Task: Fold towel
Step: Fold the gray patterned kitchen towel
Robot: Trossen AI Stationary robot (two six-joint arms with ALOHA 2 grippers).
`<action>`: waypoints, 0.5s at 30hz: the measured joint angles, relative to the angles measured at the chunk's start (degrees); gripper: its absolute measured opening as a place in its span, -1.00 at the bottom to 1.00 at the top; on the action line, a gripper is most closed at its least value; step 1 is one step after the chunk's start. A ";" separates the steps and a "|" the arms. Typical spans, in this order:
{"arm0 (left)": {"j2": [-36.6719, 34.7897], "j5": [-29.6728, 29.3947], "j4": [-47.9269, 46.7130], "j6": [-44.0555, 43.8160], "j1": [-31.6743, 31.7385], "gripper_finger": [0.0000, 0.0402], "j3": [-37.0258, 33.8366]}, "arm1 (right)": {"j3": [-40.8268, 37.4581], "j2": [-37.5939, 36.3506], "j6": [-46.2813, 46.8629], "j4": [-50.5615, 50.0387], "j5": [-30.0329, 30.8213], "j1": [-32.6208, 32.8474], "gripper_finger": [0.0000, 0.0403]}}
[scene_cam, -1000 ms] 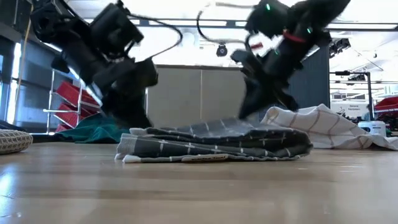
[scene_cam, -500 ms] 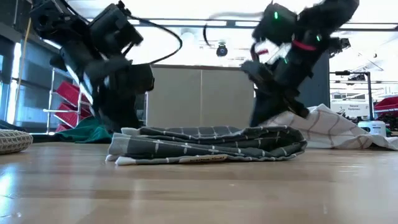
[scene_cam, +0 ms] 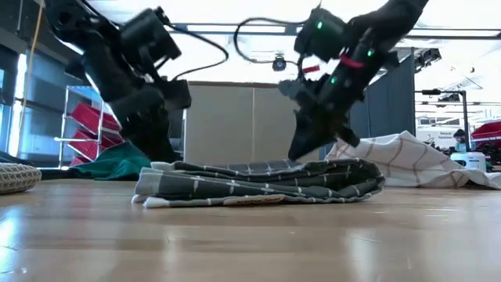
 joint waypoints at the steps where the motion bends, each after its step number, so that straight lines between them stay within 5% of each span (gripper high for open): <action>1: 0.93 0.19 0.14 0.02 0.08 -1.00 0.00 | 0.00 0.58 0.46 -0.25 -0.32 -0.23 -1.00; 4: 2.94 1.34 1.42 0.02 0.22 -1.00 0.28 | 0.00 1.12 1.08 -1.48 -0.49 -0.63 -1.00; 15: -12.49 6.71 -7.36 1.09 0.22 -0.99 4.54 | 0.00 -14.72 -1.66 -2.62 -0.92 4.27 -1.00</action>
